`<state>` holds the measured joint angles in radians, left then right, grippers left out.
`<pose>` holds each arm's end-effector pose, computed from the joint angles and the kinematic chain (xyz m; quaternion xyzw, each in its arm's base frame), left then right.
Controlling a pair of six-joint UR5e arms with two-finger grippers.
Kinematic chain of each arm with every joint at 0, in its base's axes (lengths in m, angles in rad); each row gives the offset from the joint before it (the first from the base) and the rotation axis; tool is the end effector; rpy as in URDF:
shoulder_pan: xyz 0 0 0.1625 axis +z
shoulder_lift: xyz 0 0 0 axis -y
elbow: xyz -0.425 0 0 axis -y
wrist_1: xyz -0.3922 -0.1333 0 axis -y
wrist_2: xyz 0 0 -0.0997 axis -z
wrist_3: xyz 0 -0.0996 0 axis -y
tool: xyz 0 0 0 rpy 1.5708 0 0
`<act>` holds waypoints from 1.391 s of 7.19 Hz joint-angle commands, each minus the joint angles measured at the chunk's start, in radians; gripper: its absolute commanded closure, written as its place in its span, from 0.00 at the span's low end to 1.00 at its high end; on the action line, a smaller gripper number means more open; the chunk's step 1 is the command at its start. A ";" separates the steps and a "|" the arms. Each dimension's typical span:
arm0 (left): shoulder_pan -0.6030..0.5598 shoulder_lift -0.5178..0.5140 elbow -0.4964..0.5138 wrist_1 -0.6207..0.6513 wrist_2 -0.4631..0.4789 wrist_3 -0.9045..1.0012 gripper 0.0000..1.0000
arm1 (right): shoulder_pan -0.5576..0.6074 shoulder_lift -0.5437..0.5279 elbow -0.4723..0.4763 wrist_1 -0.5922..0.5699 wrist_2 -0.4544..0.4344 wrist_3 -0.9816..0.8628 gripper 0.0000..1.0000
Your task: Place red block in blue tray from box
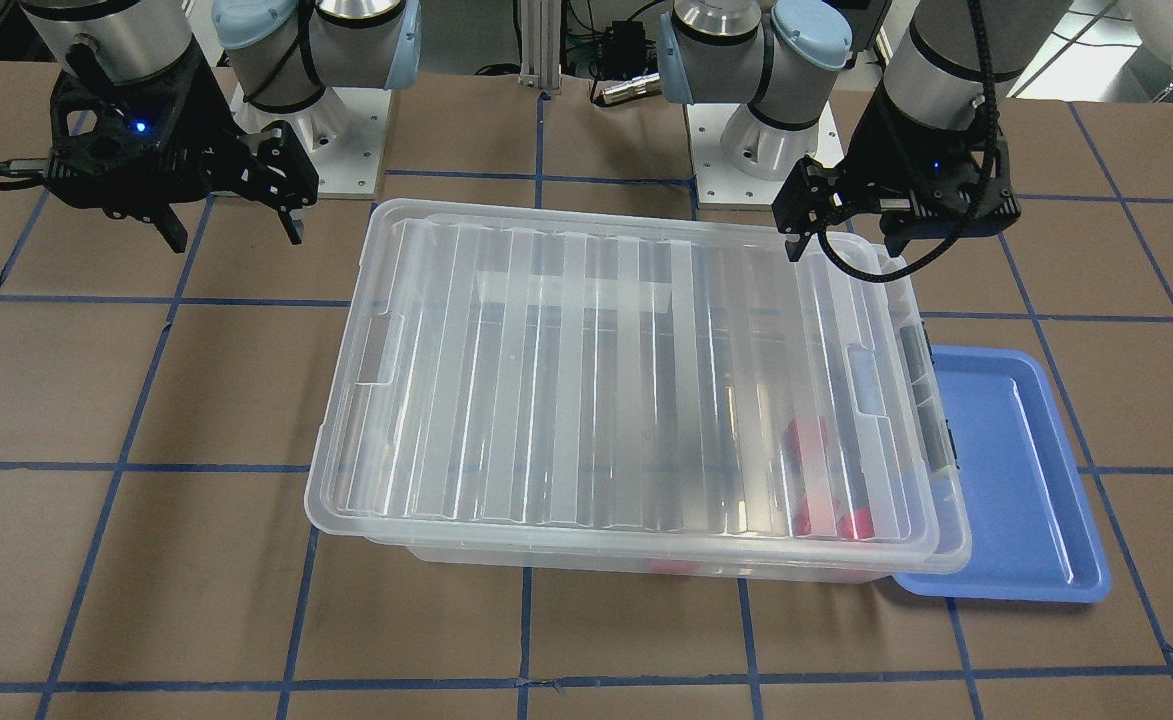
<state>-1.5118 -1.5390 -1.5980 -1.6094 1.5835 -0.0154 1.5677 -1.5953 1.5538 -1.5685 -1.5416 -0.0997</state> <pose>-0.1038 -0.4819 0.4862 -0.0371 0.9991 0.0171 0.0060 0.1347 -0.4854 0.5081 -0.0486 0.9985 -0.0203 0.0136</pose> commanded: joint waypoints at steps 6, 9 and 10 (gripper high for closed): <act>0.010 -0.018 0.013 0.025 0.007 0.075 0.00 | 0.026 0.027 0.046 -0.004 0.020 0.033 0.00; 0.013 -0.021 0.015 0.022 0.006 0.129 0.00 | 0.083 0.110 0.172 -0.200 0.005 0.077 0.00; 0.016 -0.018 0.009 0.020 0.006 0.129 0.00 | 0.083 0.126 0.219 -0.238 0.002 0.078 0.00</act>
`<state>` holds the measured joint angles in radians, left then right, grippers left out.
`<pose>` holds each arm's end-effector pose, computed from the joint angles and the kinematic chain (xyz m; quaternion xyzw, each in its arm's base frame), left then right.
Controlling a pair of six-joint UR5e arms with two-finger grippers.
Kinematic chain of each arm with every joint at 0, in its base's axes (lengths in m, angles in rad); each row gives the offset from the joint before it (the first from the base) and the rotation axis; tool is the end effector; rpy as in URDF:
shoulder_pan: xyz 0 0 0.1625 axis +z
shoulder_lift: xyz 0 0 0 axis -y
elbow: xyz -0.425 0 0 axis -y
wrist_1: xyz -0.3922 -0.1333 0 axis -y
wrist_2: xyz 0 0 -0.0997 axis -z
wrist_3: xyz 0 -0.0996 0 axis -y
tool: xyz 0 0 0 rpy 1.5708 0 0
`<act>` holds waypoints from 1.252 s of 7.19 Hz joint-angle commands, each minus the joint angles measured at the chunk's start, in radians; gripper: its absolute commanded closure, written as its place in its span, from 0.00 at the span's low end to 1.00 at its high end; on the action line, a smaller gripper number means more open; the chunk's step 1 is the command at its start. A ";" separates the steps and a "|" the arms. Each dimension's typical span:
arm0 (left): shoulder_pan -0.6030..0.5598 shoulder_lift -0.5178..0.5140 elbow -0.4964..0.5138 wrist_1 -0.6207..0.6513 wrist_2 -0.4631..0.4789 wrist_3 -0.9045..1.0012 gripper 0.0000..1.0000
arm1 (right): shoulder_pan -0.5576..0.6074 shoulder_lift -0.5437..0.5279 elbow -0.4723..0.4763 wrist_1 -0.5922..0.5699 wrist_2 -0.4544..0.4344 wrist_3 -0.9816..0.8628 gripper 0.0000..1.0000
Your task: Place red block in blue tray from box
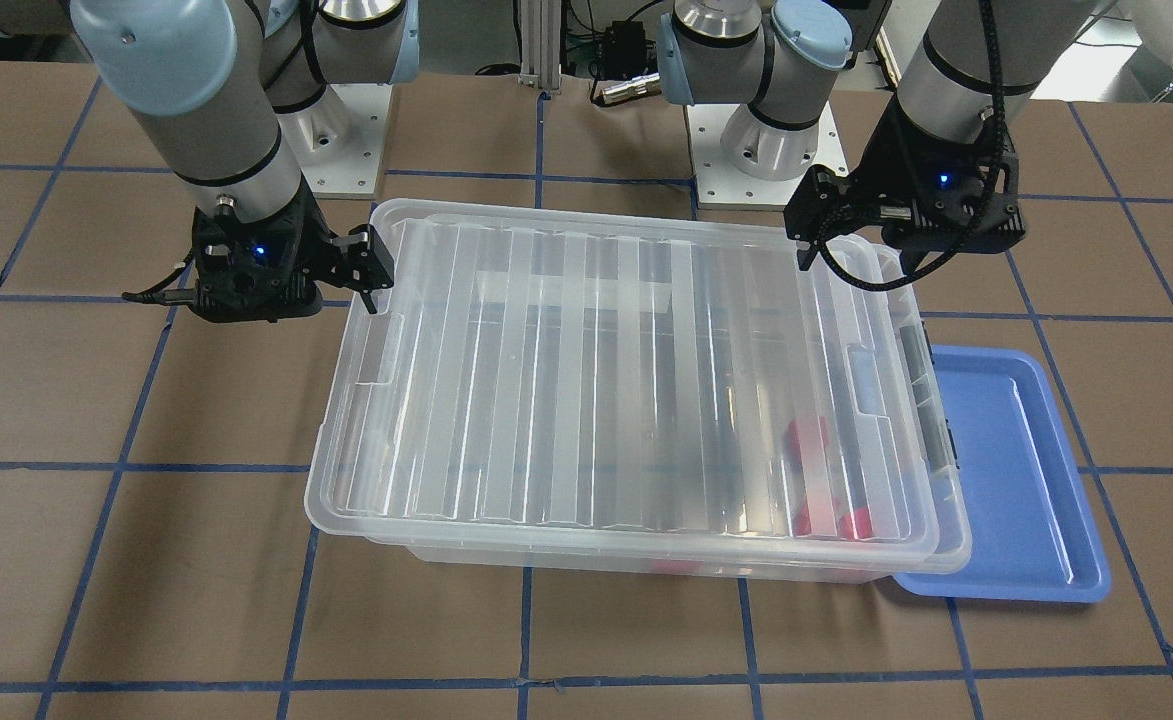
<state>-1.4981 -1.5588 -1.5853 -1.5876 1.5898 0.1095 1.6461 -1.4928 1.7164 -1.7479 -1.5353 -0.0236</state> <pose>-0.0958 -0.4931 0.4850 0.0185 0.9997 0.0105 0.0086 0.1749 -0.4988 0.3952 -0.0490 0.9984 0.0237 0.0171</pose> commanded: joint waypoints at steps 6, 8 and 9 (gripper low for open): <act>-0.001 -0.006 -0.015 0.000 0.002 0.003 0.00 | -0.011 0.042 0.086 -0.116 -0.130 -0.035 0.00; -0.002 -0.003 -0.015 0.000 0.001 0.003 0.00 | -0.012 0.043 0.086 -0.117 -0.225 -0.059 0.00; -0.004 -0.003 -0.013 0.000 -0.001 0.003 0.00 | -0.020 0.043 0.086 -0.116 -0.273 -0.064 0.00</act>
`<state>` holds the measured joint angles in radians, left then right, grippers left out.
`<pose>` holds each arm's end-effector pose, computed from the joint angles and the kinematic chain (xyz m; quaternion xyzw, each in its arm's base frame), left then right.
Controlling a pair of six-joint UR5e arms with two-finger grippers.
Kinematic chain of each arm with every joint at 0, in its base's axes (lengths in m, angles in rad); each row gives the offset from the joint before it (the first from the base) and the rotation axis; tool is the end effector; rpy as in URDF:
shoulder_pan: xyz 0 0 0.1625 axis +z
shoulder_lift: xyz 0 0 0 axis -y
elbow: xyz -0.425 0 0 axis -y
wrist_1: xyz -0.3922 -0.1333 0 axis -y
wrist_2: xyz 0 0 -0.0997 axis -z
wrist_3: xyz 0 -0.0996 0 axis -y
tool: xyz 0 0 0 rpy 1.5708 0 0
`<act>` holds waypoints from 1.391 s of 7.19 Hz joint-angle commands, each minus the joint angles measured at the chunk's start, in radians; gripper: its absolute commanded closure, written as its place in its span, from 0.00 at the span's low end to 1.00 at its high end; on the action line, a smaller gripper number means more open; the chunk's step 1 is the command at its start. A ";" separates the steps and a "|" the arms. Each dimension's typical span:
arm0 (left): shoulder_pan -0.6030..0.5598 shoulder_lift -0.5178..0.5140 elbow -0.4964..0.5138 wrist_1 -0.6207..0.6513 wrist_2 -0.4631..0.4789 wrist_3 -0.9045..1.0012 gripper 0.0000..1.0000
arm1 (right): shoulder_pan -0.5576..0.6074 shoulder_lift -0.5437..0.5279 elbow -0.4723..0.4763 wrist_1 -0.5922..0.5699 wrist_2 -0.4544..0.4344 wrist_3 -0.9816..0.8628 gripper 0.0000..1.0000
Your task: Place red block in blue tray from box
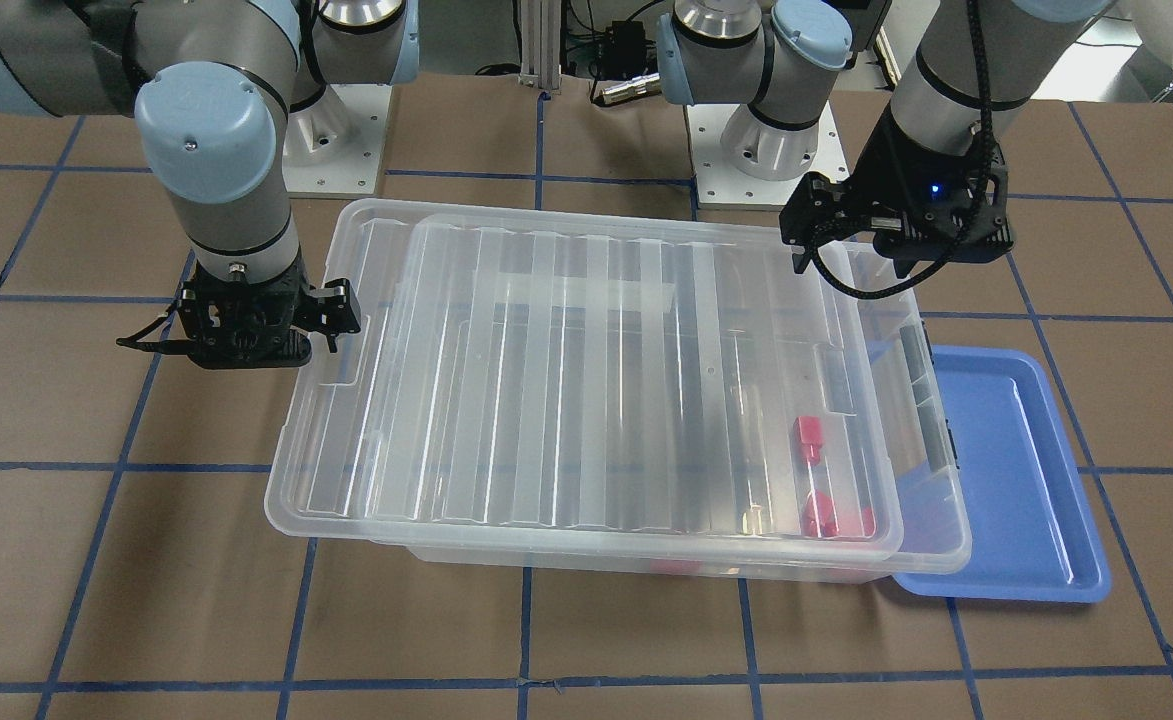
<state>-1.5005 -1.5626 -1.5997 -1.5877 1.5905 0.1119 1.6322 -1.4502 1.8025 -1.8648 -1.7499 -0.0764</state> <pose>-0.0970 -0.4925 0.4761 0.0210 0.9996 0.0196 0.0081 0.1468 -0.5050 0.3454 0.0711 -0.9930 -0.0297 0.0892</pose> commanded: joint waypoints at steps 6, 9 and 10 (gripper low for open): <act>0.038 -0.023 0.003 0.002 -0.006 0.002 0.00 | -0.158 -0.010 0.000 0.021 -0.103 -0.130 0.00; 0.065 -0.075 -0.005 0.031 -0.003 0.080 0.00 | -0.221 -0.009 -0.002 0.024 -0.106 -0.149 0.00; 0.074 -0.097 -0.012 0.044 -0.009 0.121 0.00 | -0.247 -0.010 0.000 0.027 -0.120 -0.157 0.00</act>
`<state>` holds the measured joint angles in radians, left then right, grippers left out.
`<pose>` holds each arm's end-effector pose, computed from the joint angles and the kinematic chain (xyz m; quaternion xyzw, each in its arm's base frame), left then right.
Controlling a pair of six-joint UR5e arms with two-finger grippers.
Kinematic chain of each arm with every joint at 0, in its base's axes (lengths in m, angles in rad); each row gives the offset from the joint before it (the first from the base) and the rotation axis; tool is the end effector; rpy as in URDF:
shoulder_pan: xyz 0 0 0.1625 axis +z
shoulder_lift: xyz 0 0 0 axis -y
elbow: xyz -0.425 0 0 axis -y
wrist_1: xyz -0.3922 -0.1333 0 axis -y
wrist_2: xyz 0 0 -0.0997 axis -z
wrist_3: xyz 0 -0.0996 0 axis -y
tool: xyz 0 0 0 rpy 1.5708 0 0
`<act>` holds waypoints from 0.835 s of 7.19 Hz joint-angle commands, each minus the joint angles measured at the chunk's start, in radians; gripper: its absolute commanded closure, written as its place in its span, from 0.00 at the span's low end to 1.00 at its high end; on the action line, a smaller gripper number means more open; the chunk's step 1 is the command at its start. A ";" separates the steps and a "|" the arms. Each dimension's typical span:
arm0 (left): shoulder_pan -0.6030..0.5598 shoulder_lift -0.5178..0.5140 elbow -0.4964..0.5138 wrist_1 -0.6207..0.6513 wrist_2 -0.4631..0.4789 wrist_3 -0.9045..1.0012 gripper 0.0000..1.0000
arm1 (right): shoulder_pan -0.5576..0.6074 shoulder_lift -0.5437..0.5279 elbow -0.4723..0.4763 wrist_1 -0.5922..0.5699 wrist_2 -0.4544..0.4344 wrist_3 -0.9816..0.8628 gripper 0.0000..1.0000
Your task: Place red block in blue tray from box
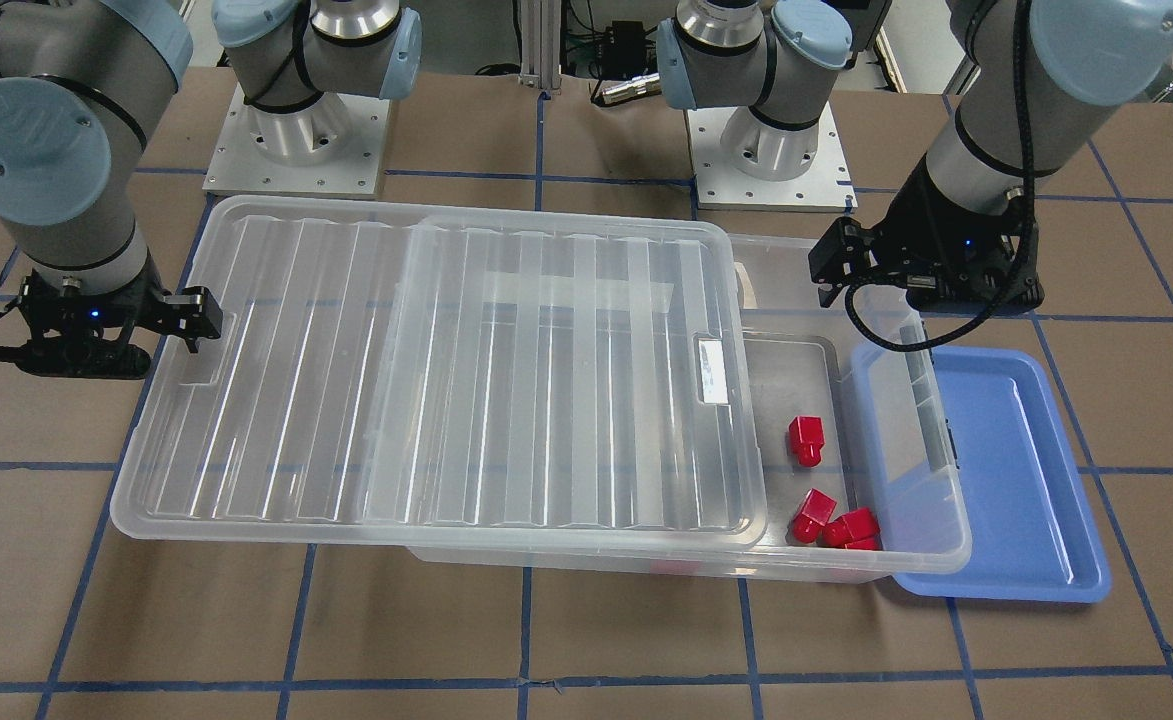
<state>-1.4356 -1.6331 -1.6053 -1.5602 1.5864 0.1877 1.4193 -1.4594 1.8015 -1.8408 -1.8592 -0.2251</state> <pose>-0.0621 -0.5207 0.4410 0.0266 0.9987 0.0438 0.0008 0.0269 -0.5193 0.3509 0.0416 -0.9881 -0.0619 0.1344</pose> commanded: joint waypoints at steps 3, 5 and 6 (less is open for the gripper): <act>0.046 -0.062 -0.141 0.207 -0.003 0.099 0.00 | -0.033 -0.003 -0.001 0.003 -0.011 -0.007 0.00; 0.046 -0.082 -0.180 0.261 -0.010 0.093 0.00 | -0.026 -0.025 -0.019 0.017 0.018 0.000 0.00; 0.044 -0.097 -0.189 0.261 -0.011 0.090 0.00 | -0.025 -0.051 -0.040 0.034 0.085 0.004 0.00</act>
<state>-1.3911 -1.7131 -1.7770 -1.3101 1.5774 0.2790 1.3917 -1.4842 1.7825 -1.8249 -1.8334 -0.2260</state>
